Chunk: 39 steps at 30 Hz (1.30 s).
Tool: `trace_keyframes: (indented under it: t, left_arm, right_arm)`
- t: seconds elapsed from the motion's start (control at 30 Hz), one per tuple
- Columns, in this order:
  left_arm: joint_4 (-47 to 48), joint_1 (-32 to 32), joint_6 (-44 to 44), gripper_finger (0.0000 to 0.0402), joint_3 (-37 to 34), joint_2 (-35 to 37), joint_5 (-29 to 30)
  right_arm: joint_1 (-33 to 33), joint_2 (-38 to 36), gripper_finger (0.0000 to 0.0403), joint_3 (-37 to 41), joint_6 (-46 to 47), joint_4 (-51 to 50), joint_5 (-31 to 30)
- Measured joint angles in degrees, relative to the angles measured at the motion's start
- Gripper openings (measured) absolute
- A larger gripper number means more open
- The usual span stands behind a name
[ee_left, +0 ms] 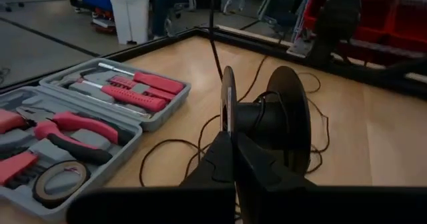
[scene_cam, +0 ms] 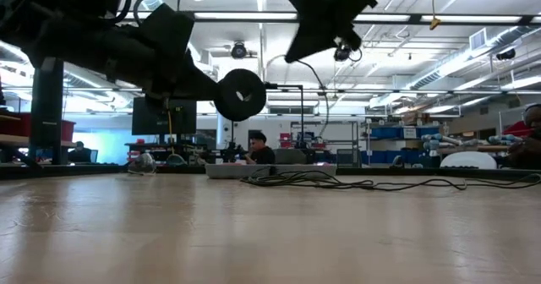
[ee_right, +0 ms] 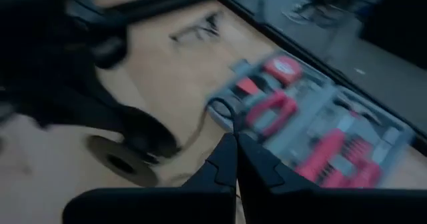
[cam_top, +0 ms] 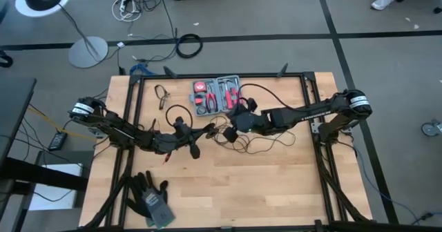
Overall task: Coil cords
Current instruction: Coil the black wire onto the black spool
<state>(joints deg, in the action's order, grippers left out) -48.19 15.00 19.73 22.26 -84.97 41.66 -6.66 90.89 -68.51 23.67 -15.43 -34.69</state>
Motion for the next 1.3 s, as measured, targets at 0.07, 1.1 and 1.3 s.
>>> trace_keyframes:
  t: [0.07, 1.1, 1.3]
  left_arm:
    - [0.8, 0.0, 0.4, 0.0000, 0.0, 0.0, 1.5]
    - [-10.7, -3.1, -0.2, 0.0000, -0.1, 0.0, 0.9]
    - [-11.6, -1.5, -1.5, 0.0000, -0.1, 0.0, 2.8]
  right_arm:
    - [0.0, 0.6, 0.0000, 0.0, -1.5, 4.0, 2.4]
    - [0.1, 15.6, 0.0013, 0.0, -1.6, 4.7, 11.7]
    - [-0.7, 15.6, 0.0024, 1.9, 1.2, 2.1, 8.1]
